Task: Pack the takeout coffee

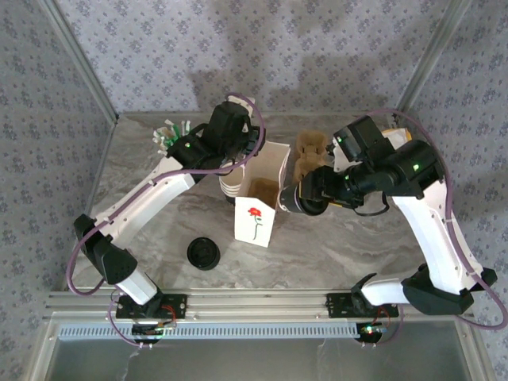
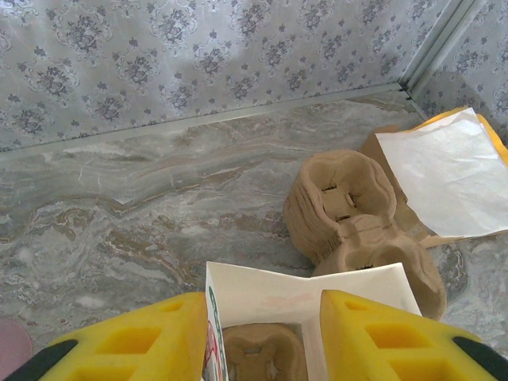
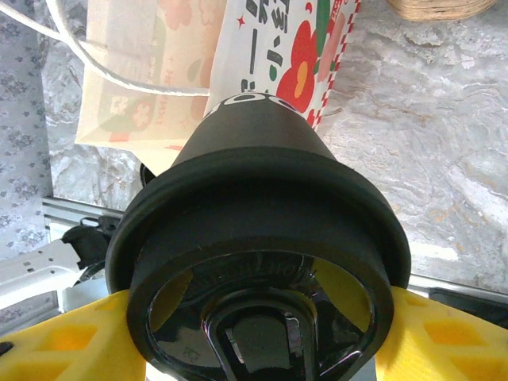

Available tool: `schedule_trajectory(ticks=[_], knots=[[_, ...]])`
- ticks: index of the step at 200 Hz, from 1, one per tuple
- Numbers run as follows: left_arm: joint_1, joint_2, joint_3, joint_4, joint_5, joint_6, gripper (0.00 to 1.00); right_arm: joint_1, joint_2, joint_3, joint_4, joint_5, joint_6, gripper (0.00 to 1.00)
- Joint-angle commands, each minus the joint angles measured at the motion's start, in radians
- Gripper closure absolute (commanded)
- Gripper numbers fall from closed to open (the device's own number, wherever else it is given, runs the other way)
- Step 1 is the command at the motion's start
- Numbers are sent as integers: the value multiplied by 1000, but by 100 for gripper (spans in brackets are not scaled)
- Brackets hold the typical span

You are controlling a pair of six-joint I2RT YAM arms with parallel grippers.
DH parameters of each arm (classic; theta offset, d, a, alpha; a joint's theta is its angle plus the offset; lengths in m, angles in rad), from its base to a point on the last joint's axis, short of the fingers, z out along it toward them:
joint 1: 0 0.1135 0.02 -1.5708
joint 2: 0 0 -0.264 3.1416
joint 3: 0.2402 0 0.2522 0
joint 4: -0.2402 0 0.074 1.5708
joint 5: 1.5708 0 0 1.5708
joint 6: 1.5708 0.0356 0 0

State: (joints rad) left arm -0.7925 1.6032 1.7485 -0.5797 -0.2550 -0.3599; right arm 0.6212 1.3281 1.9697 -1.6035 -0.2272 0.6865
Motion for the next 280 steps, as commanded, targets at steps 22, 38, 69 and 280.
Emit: schedule_trajectory(ticks=[22, 38, 69, 280], knots=[[3, 8, 22, 17, 4, -10, 58, 30, -17, 56, -196, -21, 44, 45], [3, 8, 21, 17, 3, -11, 58, 38, -16, 63, -196, -22, 50, 45], [3, 9, 20, 18, 4, -12, 58, 61, -15, 69, -194, -17, 62, 45], [-39, -67, 43, 1, 31, -104, 61, 128, 185, 302, -157, 75, 139, 45]])
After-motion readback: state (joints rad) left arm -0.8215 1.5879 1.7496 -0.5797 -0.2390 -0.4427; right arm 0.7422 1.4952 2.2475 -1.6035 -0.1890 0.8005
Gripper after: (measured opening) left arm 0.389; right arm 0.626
